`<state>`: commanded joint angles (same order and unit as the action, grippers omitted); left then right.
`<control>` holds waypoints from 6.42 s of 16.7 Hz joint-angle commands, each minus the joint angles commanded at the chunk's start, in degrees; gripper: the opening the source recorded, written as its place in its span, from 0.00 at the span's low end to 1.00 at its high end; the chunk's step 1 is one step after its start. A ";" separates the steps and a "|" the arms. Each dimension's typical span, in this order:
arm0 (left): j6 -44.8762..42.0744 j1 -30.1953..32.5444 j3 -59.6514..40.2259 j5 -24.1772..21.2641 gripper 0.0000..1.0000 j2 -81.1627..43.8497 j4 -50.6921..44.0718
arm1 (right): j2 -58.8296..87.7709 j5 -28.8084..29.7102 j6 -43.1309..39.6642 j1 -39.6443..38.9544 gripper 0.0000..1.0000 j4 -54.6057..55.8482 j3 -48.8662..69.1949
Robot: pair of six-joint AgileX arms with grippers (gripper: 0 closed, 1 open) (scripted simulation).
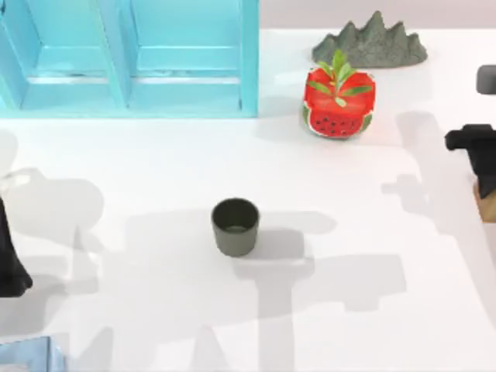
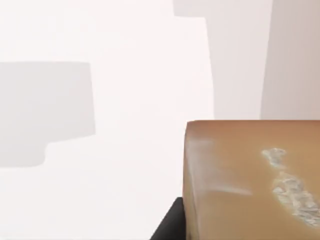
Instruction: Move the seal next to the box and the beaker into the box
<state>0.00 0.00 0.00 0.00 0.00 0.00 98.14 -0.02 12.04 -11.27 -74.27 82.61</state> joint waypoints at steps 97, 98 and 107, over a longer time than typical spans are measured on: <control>0.00 0.00 0.00 0.00 1.00 0.00 0.00 | 46.67 4.69 37.60 -37.14 0.77 5.15 45.08; 0.00 0.00 0.00 0.00 1.00 0.00 0.00 | 46.67 4.69 37.60 -37.14 0.70 5.15 45.08; 0.00 0.00 0.00 0.00 1.00 0.00 0.00 | 46.67 4.69 37.60 -37.14 0.02 5.15 45.08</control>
<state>0.00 0.00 0.00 0.00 0.00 0.00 144.81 4.68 49.63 -48.42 -69.12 127.70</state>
